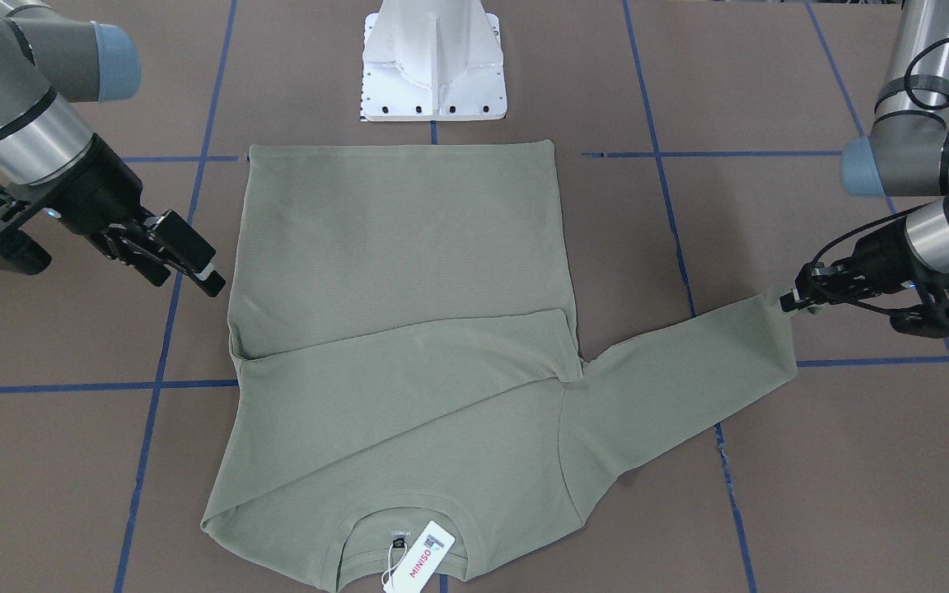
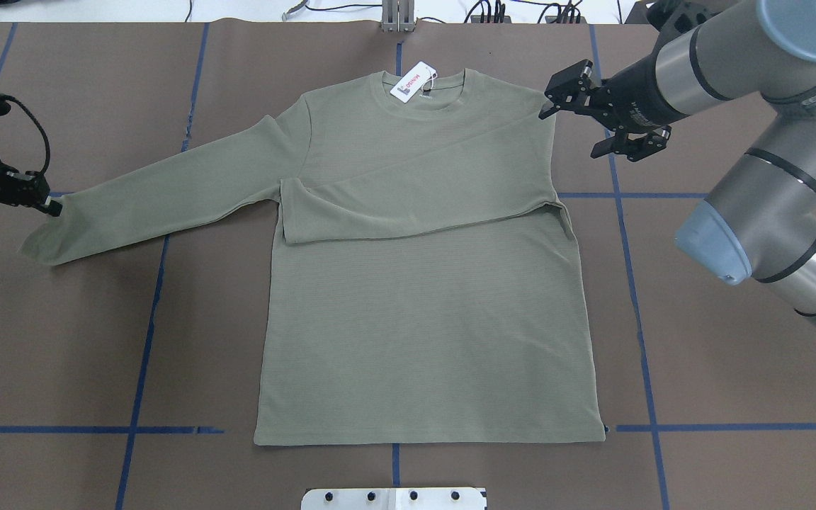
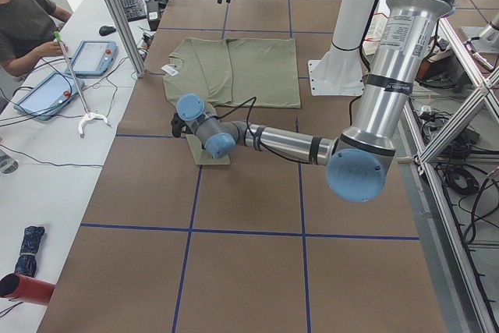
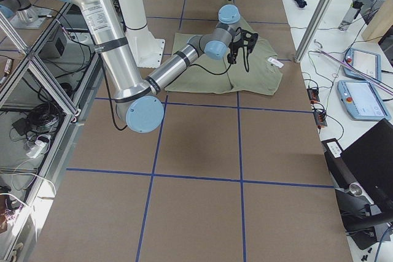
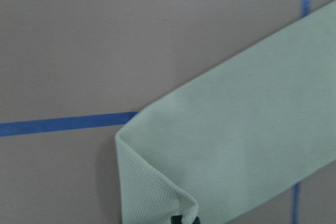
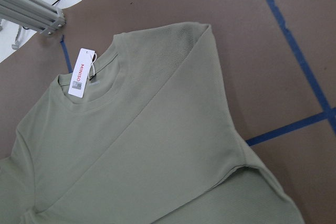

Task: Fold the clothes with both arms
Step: 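Grasp the other sleeve cuff with the left gripper, then fold the sleeve with the left gripper across the shirt body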

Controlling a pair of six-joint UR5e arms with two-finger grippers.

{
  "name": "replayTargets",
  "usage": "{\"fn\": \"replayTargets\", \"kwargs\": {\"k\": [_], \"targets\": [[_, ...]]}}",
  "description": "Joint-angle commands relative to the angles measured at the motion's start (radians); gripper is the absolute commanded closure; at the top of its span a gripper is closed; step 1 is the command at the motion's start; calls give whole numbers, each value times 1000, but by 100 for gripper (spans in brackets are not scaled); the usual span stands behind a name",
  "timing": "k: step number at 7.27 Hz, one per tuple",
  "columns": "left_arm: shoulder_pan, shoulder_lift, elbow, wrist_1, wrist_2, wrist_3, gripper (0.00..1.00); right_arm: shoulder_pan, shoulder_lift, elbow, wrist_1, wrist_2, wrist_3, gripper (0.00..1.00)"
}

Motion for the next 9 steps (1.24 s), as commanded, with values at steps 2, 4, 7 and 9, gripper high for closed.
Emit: {"fn": "replayTargets", "kwargs": {"k": [2,4,7,9], "targets": [[171,-352,-1,-2,145,-462,100,144,-140,4,5,89,-256,0],[246,-536,101,-1,265,-551,100,199,-197,4,9,129,-345,0],[481,-777,371,-98,610,-626,100,261,-233,-3,0,145,-454,0],[560,-876,517,-142,737,-626,100,270,-259,2,9,145,-477,0]]}}
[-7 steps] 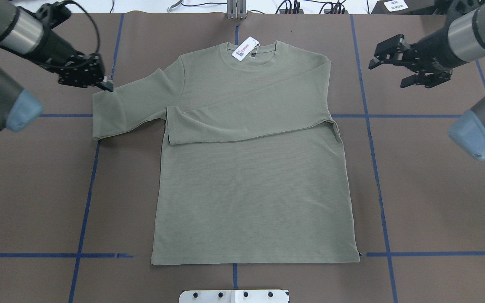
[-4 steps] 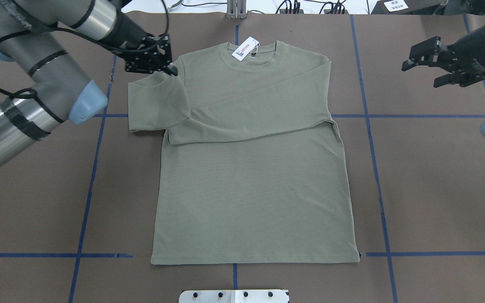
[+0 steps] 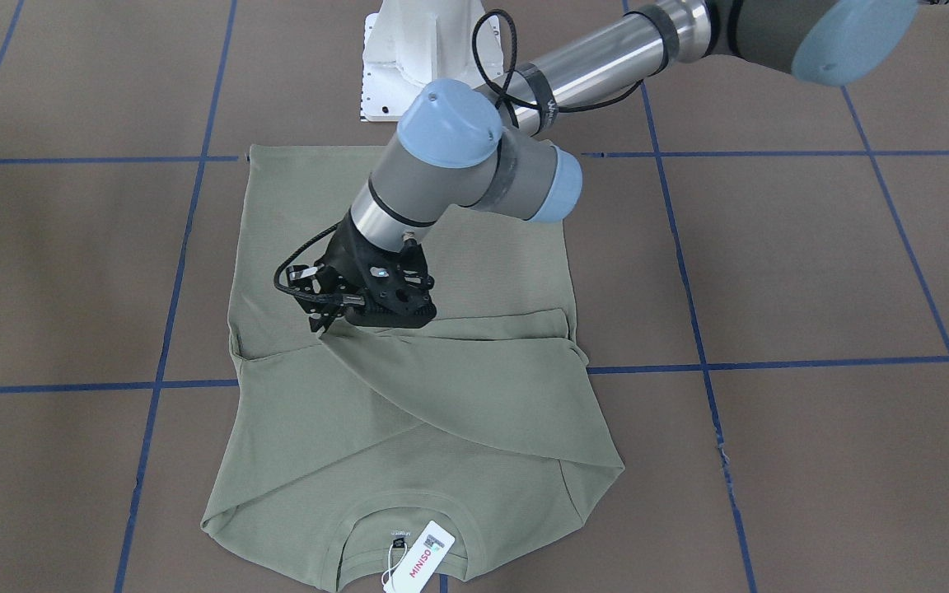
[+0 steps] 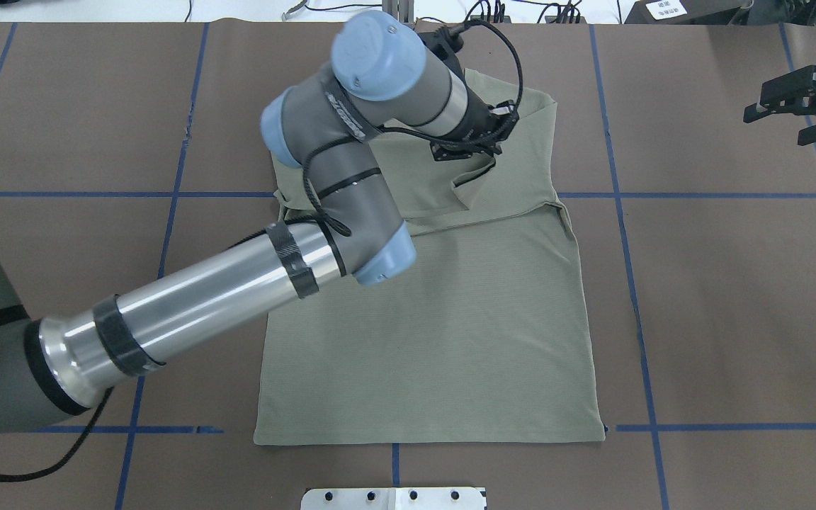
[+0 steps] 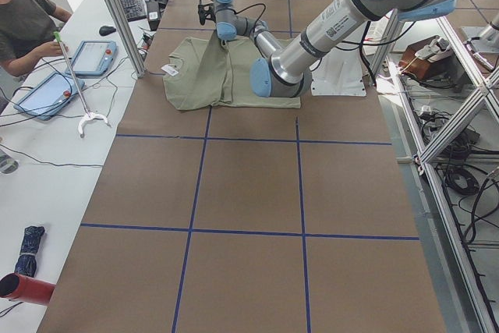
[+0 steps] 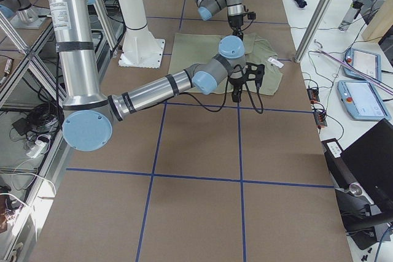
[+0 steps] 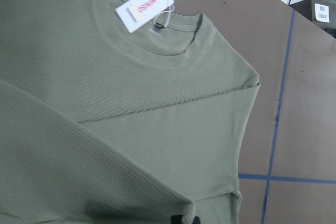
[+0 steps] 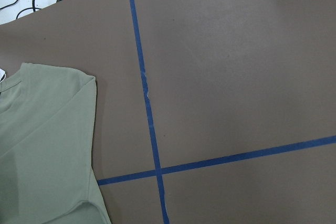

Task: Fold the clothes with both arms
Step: 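Fold the sleeve with the left gripper across the shirt body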

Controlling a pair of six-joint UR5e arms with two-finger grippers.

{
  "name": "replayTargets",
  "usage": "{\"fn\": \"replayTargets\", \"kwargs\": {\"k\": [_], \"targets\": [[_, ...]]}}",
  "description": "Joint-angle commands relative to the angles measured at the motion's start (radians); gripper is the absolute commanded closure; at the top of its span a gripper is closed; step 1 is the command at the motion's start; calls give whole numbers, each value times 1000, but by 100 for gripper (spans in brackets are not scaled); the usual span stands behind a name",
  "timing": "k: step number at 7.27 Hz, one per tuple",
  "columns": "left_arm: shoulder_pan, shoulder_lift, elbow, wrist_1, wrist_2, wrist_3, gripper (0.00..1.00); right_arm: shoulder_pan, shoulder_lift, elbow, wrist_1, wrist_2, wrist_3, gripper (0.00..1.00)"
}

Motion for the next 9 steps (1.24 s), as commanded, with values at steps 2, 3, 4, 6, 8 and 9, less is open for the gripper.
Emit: {"fn": "replayTargets", "kwargs": {"k": [2,3,4,6,8,9], "targets": [[67,-69,130,-84,104,-2,100,7,-14,3,3,1,-17,0],[76,-124,186,-92,136,-2,100,7,-15,7,3,2,-17,0],[87,-133,208,-130,142,-2,100,7,-15,1,5,13,-17,0],[96,-178,307,-217,188,-5,25,7,-15,6,5,16,-17,0],[96,-186,296,-222,191,-11,0,7,-12,6,5,15,-16,0],[89,-174,252,-212,179,-51,1,-10,-2,1,5,6,1,0]]}}
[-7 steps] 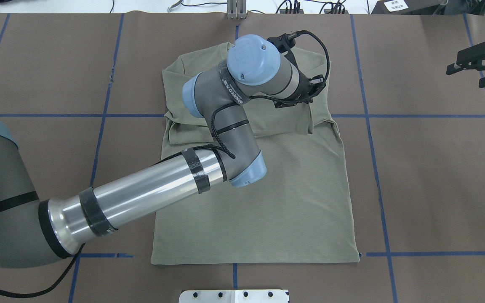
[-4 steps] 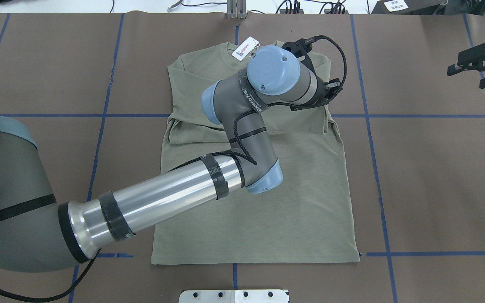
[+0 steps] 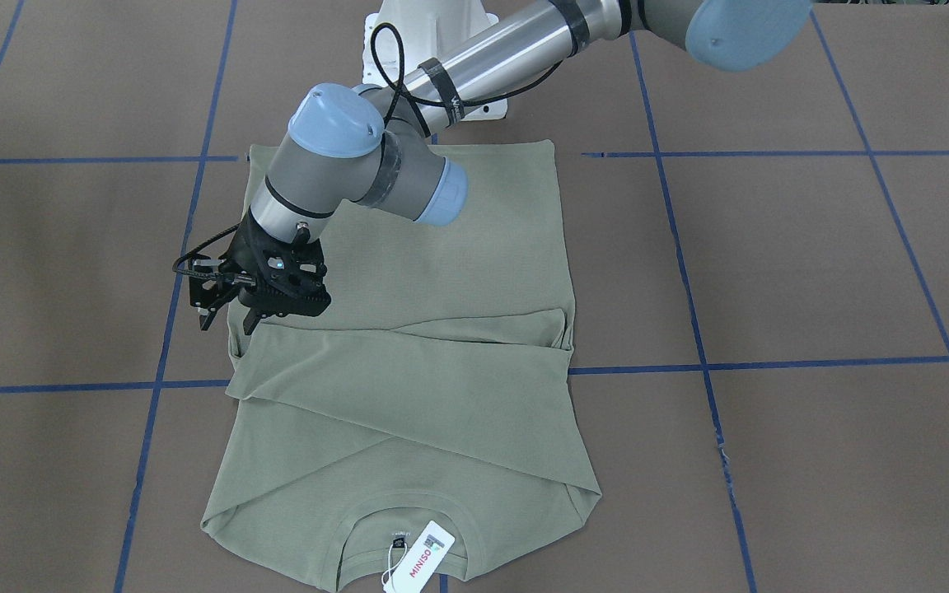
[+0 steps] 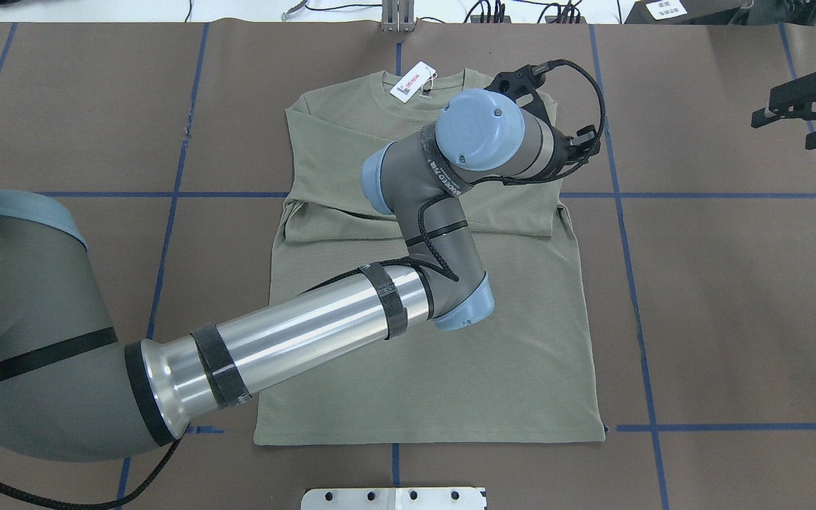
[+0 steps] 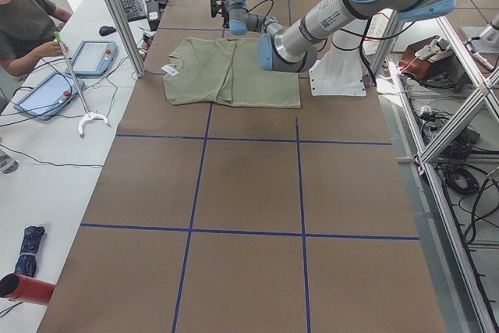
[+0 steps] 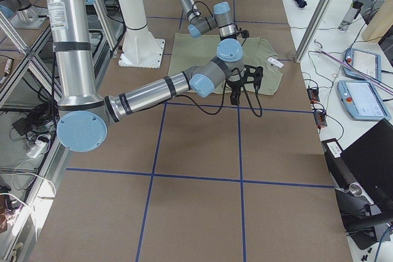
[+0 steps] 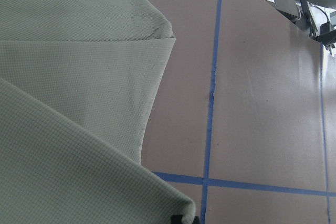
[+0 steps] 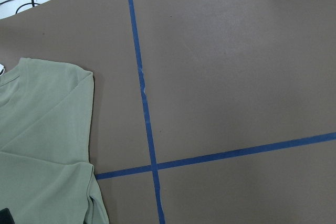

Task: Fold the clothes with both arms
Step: 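Fold the sleeve with the left gripper across the shirt body, then release the sleeve with the left gripper while the right gripper moves to the hem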

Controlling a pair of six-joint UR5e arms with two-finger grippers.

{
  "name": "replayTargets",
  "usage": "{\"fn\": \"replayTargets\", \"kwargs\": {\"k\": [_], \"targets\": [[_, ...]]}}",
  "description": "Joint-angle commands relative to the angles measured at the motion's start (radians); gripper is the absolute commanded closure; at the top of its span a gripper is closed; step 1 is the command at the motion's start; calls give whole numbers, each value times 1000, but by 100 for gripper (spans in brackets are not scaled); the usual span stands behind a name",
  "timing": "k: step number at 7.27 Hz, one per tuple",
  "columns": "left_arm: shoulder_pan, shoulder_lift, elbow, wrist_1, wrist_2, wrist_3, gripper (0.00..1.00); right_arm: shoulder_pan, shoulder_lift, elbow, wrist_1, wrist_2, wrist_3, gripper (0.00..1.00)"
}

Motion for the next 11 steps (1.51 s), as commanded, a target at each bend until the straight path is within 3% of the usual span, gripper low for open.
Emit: {"fn": "replayTargets", "kwargs": {"k": [1,2,6,7,9,11], "targets": [[-42,85,-165,93,-97,-26,1,-43,12,-2,0,-16,25,0],[-93,195,-341,199,-230,2,1,-115,15,7,3,-71,107,0],[-148,683,-954,420,-293,221,8,-700,-17,175,25,-607,688,0],[-153,751,-1024,442,-293,234,11,-843,-45,214,15,-739,791,0],[-154,814,-1050,461,-313,237,12,-1061,-137,284,14,-886,963,0],[-154,845,-1069,461,-324,229,11,-1222,-206,292,11,-1037,1044,0]]}}
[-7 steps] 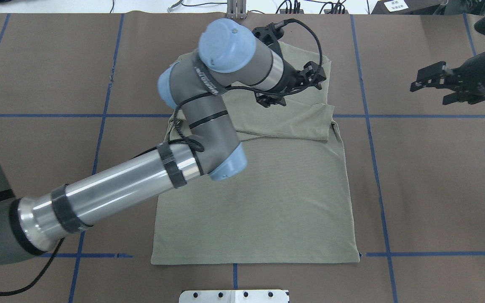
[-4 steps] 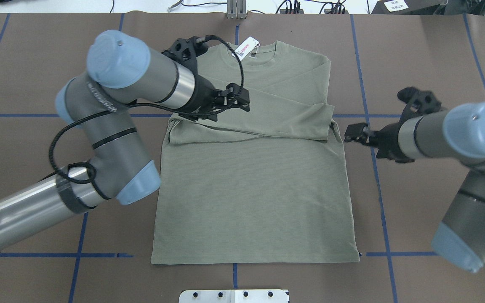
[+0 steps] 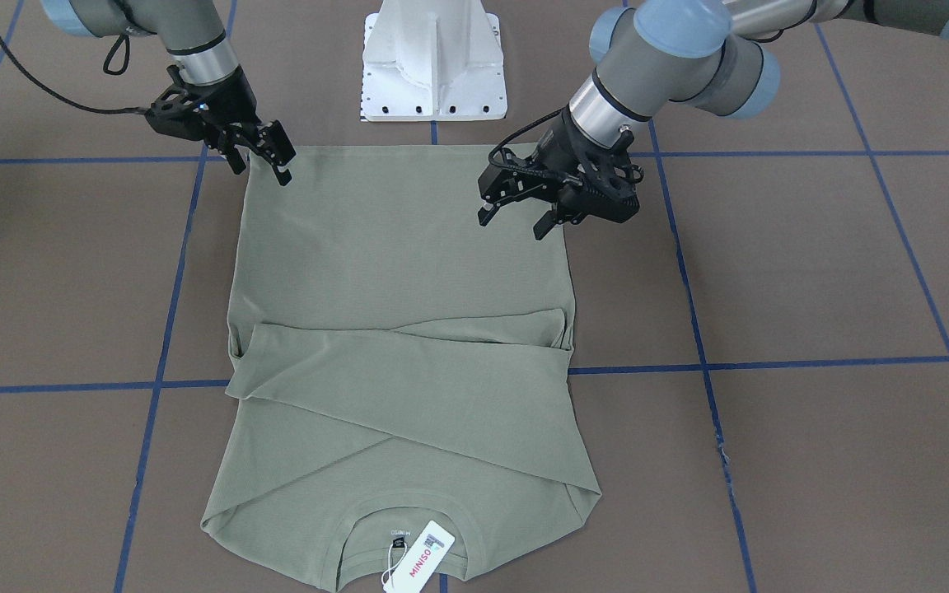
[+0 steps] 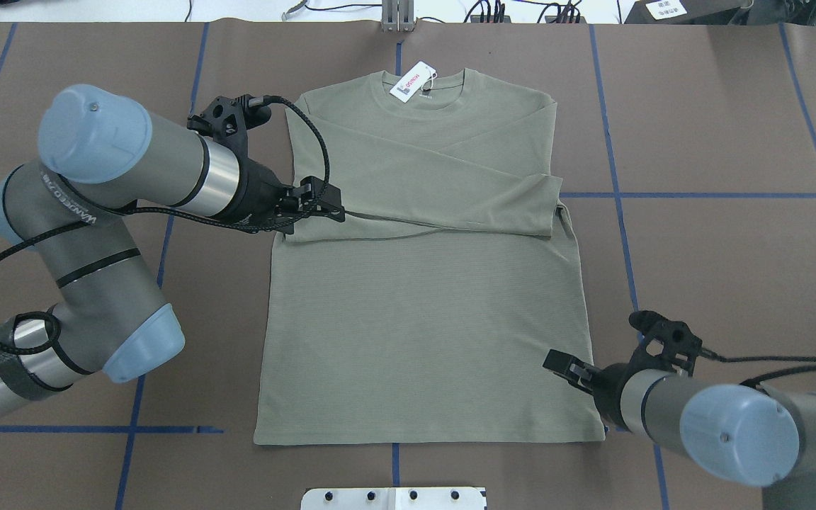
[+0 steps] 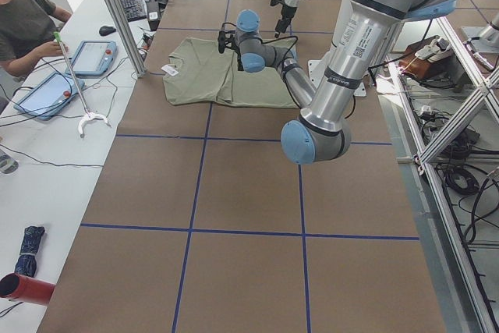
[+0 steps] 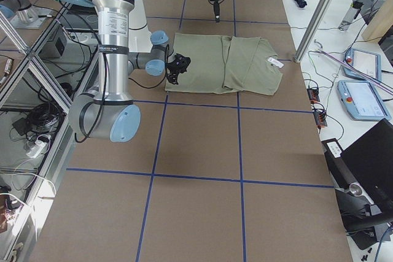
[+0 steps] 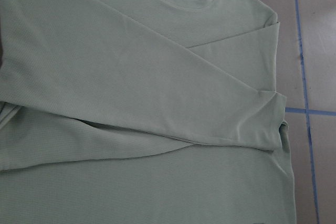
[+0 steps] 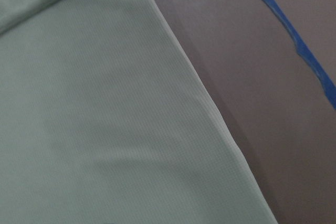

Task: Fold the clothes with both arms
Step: 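Release the sleeve with the left gripper while the right gripper moves to the hem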

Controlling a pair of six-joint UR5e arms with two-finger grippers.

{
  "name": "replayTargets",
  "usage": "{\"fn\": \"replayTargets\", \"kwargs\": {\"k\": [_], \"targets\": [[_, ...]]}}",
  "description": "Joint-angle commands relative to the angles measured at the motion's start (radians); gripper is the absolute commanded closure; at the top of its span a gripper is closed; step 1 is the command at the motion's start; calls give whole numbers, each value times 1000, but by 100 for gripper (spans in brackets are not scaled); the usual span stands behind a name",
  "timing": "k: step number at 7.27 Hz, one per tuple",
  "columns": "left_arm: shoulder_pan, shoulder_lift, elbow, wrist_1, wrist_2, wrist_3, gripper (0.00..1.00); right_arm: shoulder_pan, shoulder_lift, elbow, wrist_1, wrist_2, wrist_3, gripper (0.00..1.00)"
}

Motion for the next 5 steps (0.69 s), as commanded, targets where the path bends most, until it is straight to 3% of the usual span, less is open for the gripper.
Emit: {"fn": "replayTargets", "kwargs": {"k": [1,3,4,5], "targets": [[1,17,-9,2,-7,-6,10,-127,-45,8,-27,-108,91,1],[0,17,-9,1,-6,-6,10,-143,-47,8,-78,-121,116,4],[0,17,-10,1,-6,-6,10,-143,-45,8,-78,-121,138,12],[0,17,-9,1,-6,-6,10,-143,-47,8,-78,-121,140,26]]}}
